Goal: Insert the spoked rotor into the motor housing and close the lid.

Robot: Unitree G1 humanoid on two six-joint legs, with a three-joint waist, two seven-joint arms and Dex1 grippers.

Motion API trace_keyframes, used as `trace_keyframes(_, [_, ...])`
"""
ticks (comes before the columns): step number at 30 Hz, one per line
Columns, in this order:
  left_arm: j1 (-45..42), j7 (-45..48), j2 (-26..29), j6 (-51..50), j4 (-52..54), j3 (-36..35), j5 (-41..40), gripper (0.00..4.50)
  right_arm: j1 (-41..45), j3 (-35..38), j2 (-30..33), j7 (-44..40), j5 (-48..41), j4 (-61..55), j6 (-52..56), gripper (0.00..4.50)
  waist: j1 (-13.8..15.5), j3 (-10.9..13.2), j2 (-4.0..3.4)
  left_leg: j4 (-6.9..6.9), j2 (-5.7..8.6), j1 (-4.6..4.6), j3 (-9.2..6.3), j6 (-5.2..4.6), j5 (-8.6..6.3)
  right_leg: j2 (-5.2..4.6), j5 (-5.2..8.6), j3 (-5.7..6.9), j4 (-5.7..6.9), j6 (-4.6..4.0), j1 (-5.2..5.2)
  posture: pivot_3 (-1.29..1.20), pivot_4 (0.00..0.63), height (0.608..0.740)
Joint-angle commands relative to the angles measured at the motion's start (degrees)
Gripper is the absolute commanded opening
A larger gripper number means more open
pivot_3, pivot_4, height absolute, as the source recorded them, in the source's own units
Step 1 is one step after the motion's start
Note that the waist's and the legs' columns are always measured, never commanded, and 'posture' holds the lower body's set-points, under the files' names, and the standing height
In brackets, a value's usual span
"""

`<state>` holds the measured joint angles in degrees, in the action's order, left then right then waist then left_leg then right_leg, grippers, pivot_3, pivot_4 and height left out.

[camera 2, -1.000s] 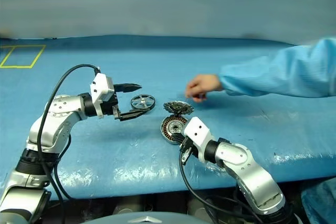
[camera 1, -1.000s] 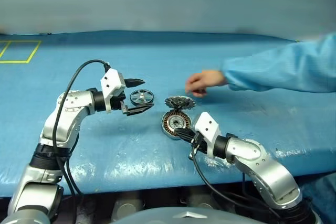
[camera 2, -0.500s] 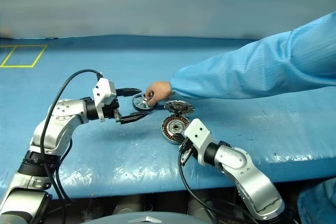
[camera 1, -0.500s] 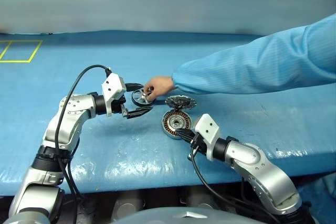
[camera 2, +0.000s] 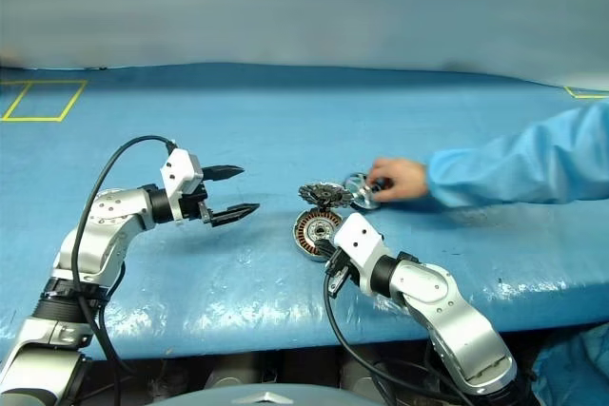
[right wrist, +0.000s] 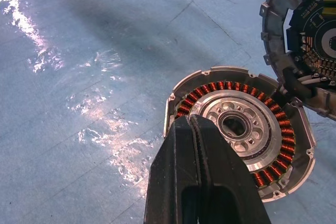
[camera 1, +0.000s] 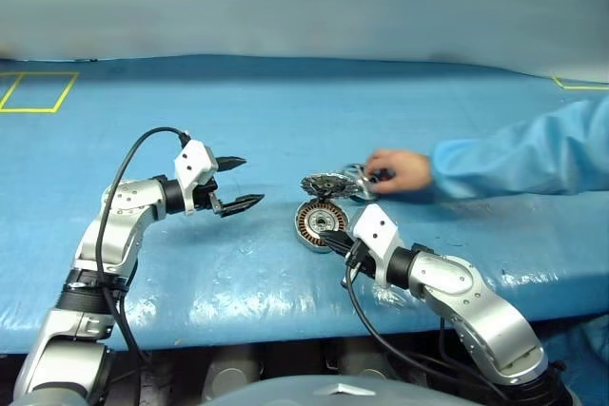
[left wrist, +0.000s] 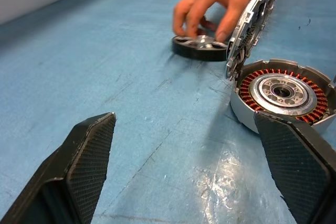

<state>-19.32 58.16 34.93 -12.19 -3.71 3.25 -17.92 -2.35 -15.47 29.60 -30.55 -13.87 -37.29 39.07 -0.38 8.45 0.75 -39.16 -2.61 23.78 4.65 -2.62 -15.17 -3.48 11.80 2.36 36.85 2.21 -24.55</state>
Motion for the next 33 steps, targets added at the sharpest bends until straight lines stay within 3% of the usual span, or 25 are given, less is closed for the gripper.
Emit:
trace_keyframes(1, [-0.14, 0.52, -0.80, 1.96, 0.04, -0.37, -0.03, 4.50, -0.92, 2.92, 0.72, 0.40, -0.27, -1.67, -0.85, 0.03, 0.09, 0.00, 0.00, 0.00, 0.00, 0.00, 0.00, 0.00, 0.00, 0.00, 0.00, 0.00, 0.00, 0.00, 0.00, 0.00, 0.150, 0.740])
trace_keyframes(10, [2.06, 2.52, -2.85, 3.99, -0.32, 0.23, -0.68, 4.50, -5.68, 13.65, 5.85, -0.50, -1.86, -3.88, 0.18, 0.03, 0.38, 0.00, 0.01, -0.02, 0.00, -0.01, 0.02, -0.01, -0.01, -0.01, -0.01, -0.01, 0.00, 0.01, 0.02, 0.00, 0.150, 0.740])
trace_keyframes(17, [4.30, 3.06, -5.23, 4.51, 1.38, 1.28, -0.68, 4.50, -3.20, 17.85, 11.30, -0.87, 0.68, -0.60, -0.21, 0.03, 0.40, -0.01, 0.01, -0.04, 0.00, -0.04, 0.05, -0.01, 0.00, 0.02, -0.01, -0.02, 0.02, 0.01, 0.02, 0.00, 0.150, 0.740])
trace_keyframes(20, [5.39, 3.26, -5.75, 4.56, 2.06, 1.79, -0.64, 4.50, -0.07, 17.94, 15.40, -2.84, 2.60, 2.91, -0.70, 0.64, 0.39, 0.00, 0.01, -0.09, 0.01, -0.04, 0.10, -0.03, -0.01, -0.01, -0.03, -0.06, 0.02, 0.03, 0.02, 0.00, 0.150, 0.740])
trace_keyframes(30, [7.95, 2.04, -6.74, 5.83, 3.06, 1.75, -0.75, 4.50, 8.61, 12.75, 23.51, -11.60, 5.27, 10.02, -2.27, 3.92, 0.58, 0.01, 0.02, -0.05, 0.01, -0.01, 0.06, -0.07, -0.03, 0.00, -0.06, -0.07, 0.00, -0.07, 0.01, 0.00, 0.150, 0.740])
trace_keyframes(33, [8.73, 1.50, -7.07, 6.07, 3.43, 1.89, -0.68, 4.50, 11.33, 10.76, 24.43, -12.91, 6.82, 12.10, -2.93, 3.92, 0.53, 0.01, 0.02, -0.06, 0.01, -0.02, 0.07, -0.09, -0.04, -0.01, -0.06, -0.08, -0.01, -0.06, 0.02, 0.00, 0.150, 0.740])
